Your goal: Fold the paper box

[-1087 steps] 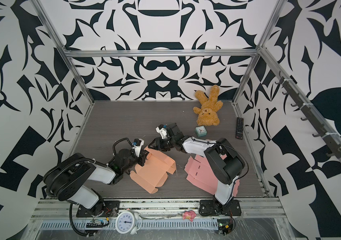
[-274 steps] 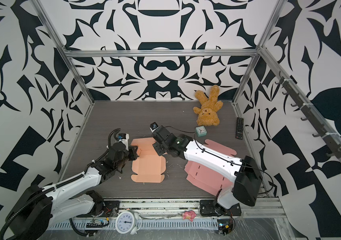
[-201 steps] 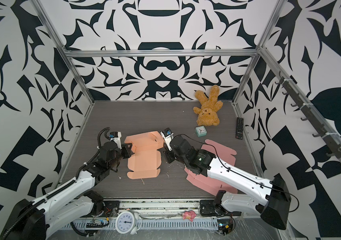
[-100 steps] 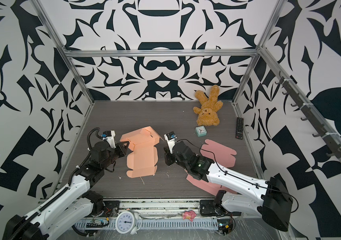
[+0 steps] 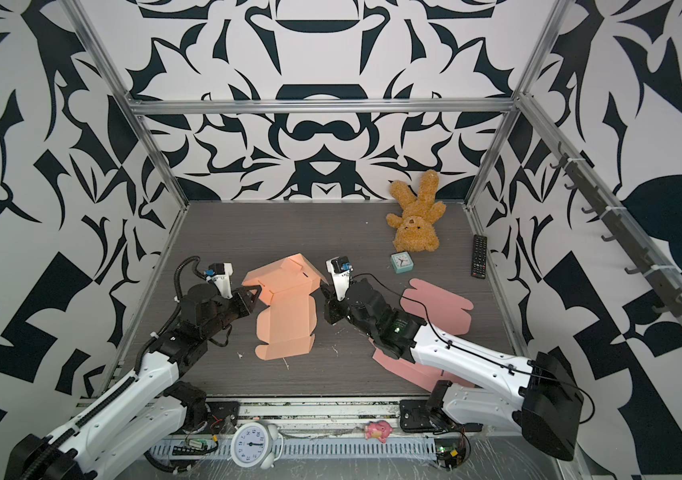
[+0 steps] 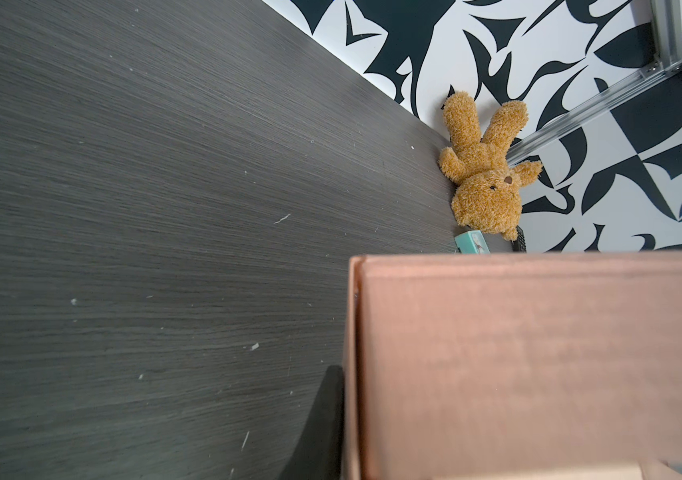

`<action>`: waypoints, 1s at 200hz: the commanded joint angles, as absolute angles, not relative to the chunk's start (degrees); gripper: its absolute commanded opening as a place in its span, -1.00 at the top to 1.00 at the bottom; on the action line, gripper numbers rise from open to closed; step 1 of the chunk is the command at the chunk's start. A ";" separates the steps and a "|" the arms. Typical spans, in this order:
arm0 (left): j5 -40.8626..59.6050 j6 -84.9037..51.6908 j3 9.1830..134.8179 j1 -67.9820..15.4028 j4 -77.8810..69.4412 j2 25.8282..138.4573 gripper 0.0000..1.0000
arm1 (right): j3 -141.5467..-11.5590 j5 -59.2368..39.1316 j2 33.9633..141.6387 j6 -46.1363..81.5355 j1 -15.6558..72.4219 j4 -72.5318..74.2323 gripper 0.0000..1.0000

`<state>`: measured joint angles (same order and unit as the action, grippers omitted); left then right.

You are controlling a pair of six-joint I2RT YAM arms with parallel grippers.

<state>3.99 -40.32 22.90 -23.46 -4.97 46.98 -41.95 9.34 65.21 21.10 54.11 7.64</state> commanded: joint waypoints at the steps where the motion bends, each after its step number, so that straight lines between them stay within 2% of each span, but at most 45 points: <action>1: 4.82 -40.78 23.34 -23.21 -5.98 46.30 0.71 | -45.33 9.04 65.90 20.70 54.32 11.21 1.00; 99: 4.56 -40.95 22.95 -23.23 -5.34 45.04 0.71 | -44.81 6.76 66.42 21.10 54.34 15.48 1.00; 200: 6.10 -40.34 24.00 -23.21 -5.53 46.27 0.71 | -39.88 13.16 61.37 21.59 54.35 18.39 1.00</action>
